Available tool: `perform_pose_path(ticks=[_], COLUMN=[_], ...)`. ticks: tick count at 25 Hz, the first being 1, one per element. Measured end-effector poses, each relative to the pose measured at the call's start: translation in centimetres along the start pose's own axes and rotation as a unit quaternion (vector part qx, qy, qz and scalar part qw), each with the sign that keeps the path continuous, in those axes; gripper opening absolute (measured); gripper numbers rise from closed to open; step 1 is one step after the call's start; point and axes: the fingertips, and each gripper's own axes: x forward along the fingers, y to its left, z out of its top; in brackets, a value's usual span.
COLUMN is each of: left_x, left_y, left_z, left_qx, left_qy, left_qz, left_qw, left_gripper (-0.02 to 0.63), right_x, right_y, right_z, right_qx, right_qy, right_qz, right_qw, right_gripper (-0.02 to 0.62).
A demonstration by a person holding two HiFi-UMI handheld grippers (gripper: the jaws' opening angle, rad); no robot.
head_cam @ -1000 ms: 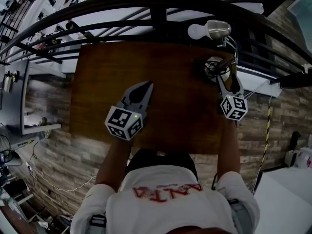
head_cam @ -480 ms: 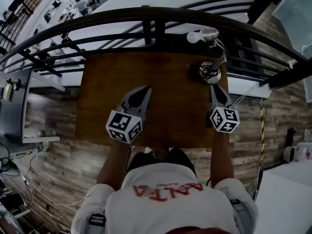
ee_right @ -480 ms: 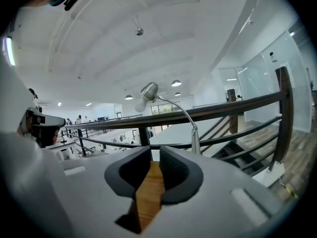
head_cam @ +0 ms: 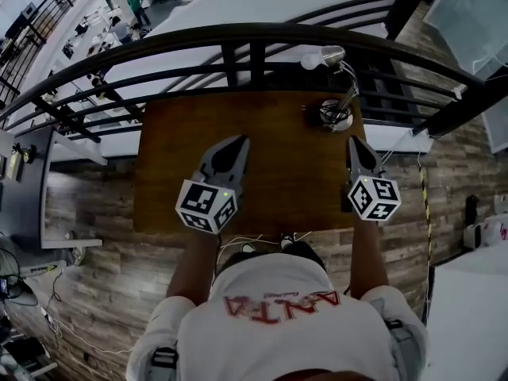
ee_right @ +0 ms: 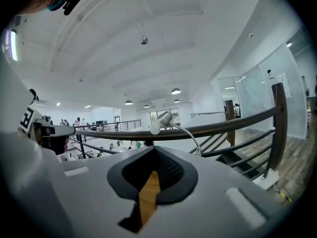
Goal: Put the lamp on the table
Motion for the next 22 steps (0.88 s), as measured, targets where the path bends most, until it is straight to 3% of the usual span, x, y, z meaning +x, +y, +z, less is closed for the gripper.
perform_pose_path(ticks=[10,22], left_x=[-1.1,0.5], left_y=[-0.6,-0.4], left_z=[2.6,2.8], left_qx=[0.011,0.016], left_qy=[-0.021,-0.019], left_qz=[-0.015,-0.021], left_qw=[0.9996,0.9995], left_gripper=[0.009,0.009], right_x=[-2.3,-0.7], right_y=[3.1,2.6], right_z=[6.1,6.1], right_qx=[-0.028,-0.056], right_qy=[-0.044,-0.039], right_qz=[0.022,0.022], right_qw=[0.998,0.997], right_gripper=[0.003,0.003])
